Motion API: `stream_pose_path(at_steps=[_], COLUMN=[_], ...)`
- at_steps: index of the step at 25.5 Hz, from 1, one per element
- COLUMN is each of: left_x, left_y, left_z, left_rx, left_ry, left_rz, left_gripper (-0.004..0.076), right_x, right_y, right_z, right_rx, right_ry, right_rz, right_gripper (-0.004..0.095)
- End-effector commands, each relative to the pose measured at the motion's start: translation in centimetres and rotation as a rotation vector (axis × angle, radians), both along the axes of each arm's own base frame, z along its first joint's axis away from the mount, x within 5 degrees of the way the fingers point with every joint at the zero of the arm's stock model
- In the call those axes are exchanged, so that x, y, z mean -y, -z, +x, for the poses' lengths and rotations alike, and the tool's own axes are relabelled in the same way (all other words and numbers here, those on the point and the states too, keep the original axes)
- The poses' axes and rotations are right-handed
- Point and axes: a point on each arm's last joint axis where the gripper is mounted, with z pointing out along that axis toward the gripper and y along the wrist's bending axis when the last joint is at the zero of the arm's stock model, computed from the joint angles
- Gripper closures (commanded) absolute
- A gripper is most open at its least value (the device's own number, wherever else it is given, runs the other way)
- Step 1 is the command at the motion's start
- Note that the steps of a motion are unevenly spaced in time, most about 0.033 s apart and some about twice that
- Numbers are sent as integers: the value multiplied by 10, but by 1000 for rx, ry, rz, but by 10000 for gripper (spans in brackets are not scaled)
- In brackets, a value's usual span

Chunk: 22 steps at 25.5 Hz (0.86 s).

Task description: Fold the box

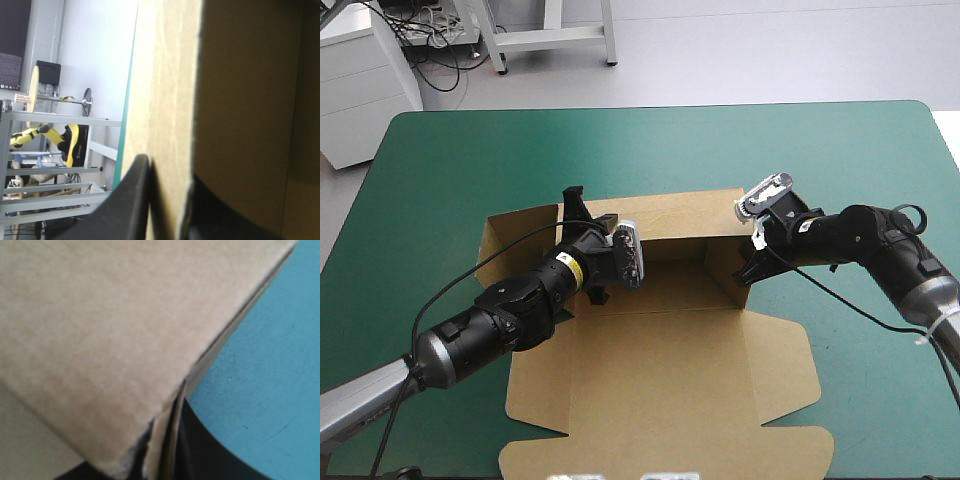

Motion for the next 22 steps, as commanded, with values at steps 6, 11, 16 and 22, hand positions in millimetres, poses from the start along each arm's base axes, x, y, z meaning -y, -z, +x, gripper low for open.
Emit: stream_pose_path(at_steps=[6, 11, 16, 22], left_x=[25, 53, 62, 53], left_y=[-21, -59, -83, -108], left_z=[-29, -65, -91, -99], left_rx=[-45, 2, 14, 13], left_ry=[-9, 64, 71, -38], left_rz=[-59, -93, -97, -75], left_gripper=[199, 199, 201, 456], right_x=[2, 13, 17, 17], right_y=[-27, -28, -28, -31], right_z=[9, 16, 18, 20], right_rx=[133, 196, 202, 232], right_ry=[200, 317, 363, 379], right_rz=[151, 93, 83, 108], right_gripper=[925, 926, 926, 926])
